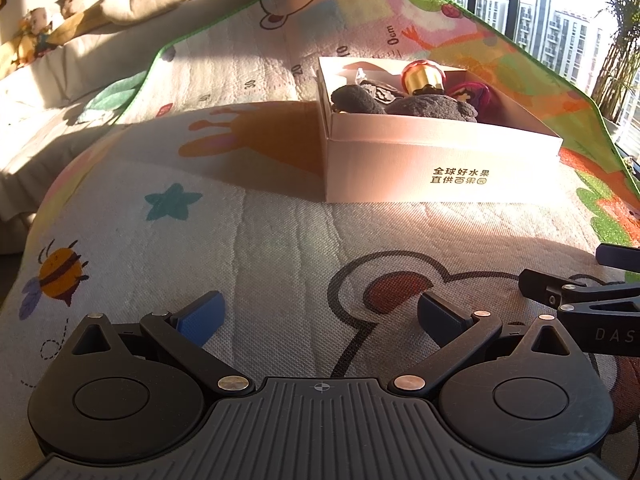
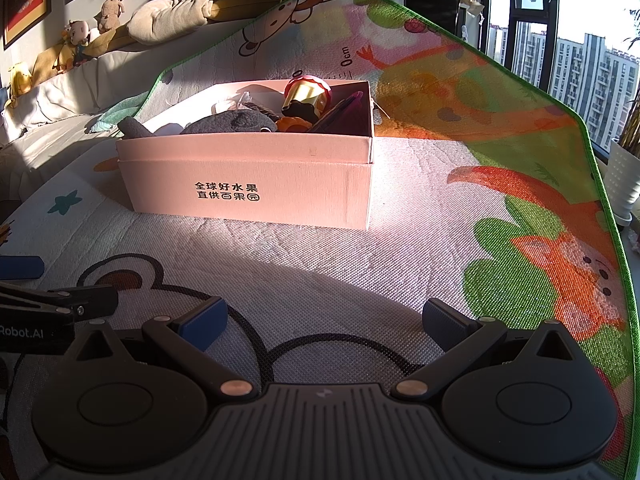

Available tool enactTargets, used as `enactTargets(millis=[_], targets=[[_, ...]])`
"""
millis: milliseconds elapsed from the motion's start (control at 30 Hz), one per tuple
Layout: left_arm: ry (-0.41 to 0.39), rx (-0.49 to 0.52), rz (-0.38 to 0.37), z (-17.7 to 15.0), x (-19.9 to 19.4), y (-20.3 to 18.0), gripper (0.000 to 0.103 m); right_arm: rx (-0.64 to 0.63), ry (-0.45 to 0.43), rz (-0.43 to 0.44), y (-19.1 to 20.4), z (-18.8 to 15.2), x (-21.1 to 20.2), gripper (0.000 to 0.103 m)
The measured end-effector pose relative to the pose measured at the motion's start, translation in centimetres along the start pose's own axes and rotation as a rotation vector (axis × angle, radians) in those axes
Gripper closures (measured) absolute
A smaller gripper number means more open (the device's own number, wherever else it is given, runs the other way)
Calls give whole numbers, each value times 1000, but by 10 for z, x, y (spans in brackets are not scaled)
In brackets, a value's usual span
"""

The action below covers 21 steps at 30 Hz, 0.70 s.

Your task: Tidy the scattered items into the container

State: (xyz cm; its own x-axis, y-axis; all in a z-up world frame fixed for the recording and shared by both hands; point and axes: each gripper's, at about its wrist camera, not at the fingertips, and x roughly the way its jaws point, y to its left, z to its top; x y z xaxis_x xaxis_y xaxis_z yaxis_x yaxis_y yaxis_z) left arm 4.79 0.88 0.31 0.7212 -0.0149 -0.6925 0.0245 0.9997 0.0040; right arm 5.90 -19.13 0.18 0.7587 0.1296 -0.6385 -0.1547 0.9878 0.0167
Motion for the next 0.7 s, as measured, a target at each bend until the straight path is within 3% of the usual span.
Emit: enactTargets(millis=[700], targets=[[-28,-7,19,-3,-2,-1,0,0,0,0,0,0,0,0]])
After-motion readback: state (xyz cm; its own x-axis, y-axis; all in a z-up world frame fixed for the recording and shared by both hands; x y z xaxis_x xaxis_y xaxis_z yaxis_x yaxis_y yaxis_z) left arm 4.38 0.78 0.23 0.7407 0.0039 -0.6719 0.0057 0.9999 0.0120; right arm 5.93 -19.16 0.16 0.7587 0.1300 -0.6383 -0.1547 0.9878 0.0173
